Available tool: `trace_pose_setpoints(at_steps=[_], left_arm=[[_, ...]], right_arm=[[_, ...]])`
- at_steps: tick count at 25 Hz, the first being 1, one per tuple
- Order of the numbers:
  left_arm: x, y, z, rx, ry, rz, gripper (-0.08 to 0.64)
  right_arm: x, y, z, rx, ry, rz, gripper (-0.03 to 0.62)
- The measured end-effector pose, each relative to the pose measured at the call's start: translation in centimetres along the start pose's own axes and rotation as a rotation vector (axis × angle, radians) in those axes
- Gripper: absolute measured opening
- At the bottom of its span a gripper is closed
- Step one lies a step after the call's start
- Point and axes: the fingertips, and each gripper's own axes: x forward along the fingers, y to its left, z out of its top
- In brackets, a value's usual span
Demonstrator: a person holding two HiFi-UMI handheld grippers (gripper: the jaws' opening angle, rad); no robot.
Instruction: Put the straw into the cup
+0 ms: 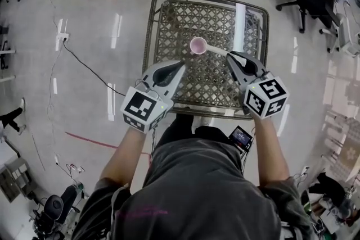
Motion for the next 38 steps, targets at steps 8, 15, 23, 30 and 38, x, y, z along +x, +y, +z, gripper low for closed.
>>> trace_pose_setpoints(at_steps=[8, 15, 23, 30, 38], left_arm=[[0.5, 2.9, -1.7, -0.040, 0.028, -0.007, 0.009], [1.3, 4.4, -2.8, -0.069, 0.048, -0.030, 0.009], [1.9, 5.8, -3.2, -0.078, 0.061, -0.050, 0.009], [2.9, 6.4, -4.4, -0.093, 0.084, -0.072, 0.009], [3.8, 7.3, -4.9, -0.100, 0.097, -0.084, 0.009]], right_arm=[[4.6, -1.2, -2.3, 0.018, 0.086, -0.009, 0.049], [8.2, -2.4, -4.8, 0.019, 0.165, -0.032, 0.049], [11.0, -3.3, -7.5, 0.032, 0.240, -0.050, 0.049], [13.1, -4.0, -9.3, 0.051, 0.276, -0.065, 0.049], [14.8, -4.5, -10.8, 0.069, 0.302, -0.078, 0.049]])
